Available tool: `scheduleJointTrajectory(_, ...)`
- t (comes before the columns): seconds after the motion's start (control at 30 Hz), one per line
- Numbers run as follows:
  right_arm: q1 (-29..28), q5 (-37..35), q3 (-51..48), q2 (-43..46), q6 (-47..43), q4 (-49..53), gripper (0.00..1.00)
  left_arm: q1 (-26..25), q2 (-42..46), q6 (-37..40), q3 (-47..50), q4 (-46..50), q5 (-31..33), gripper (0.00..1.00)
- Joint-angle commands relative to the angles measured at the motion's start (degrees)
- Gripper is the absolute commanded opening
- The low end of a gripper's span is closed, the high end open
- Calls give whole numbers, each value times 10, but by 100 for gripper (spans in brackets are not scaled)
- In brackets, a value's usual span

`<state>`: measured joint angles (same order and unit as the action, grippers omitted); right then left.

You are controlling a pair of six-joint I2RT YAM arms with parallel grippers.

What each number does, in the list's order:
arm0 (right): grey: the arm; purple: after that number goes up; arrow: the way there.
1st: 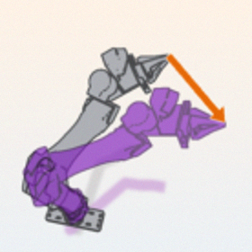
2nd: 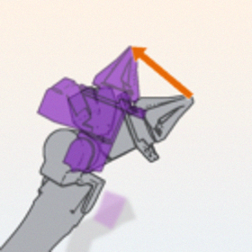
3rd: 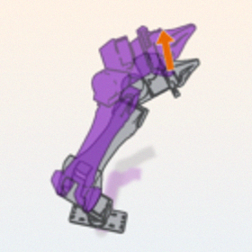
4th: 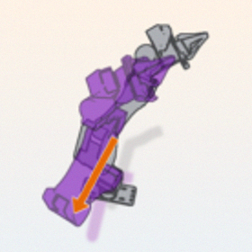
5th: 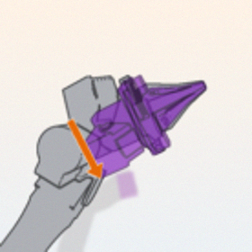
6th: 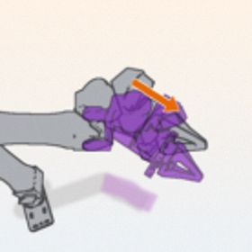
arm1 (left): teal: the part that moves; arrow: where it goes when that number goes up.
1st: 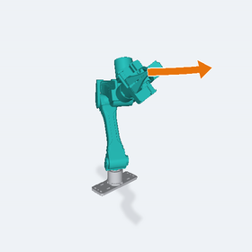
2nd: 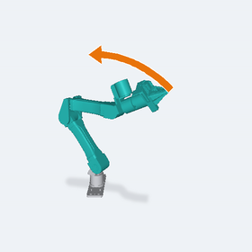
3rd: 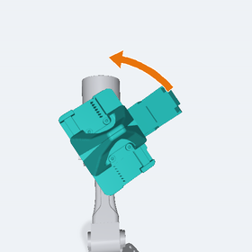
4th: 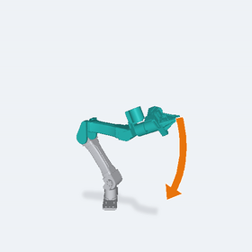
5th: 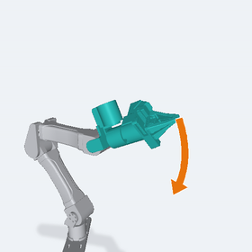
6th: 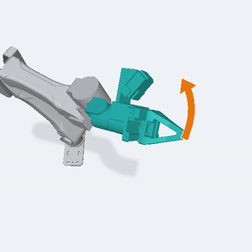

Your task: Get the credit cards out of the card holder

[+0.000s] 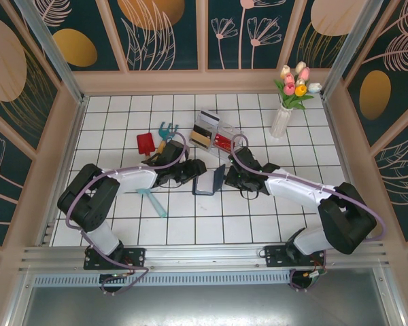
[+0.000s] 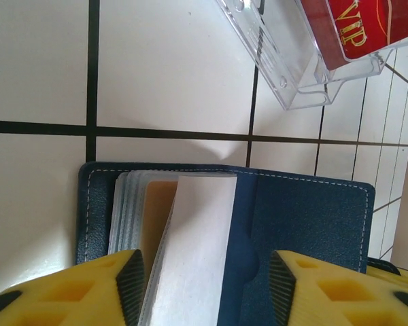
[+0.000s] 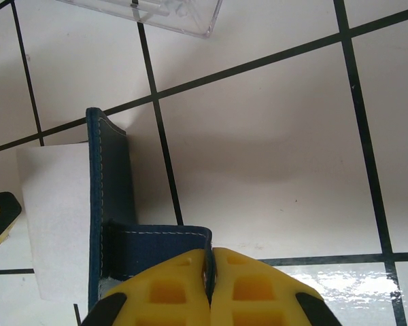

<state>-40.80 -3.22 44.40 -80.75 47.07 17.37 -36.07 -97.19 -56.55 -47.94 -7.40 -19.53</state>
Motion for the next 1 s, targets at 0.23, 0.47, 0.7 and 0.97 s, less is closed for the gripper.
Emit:
scheduleJointTrajectory(0.23, 5, 2, -13, 10, 1, 3, 4, -1, -31, 9, -20, 2, -19, 59)
scheduleJointTrajectory(0.47, 6, -2, -14, 5, 2, 9, 4, -4, -46, 9, -19, -4, -25, 54)
scheduleJointTrajectory(0.7, 6, 0, -13, -8, 2, 7, 4, -4, -41, 12, -17, -13, -32, 46)
scheduleJointTrajectory(0.97, 7, 4, -14, -19, -1, 0, 4, -5, -31, 34, -23, -2, -33, 36)
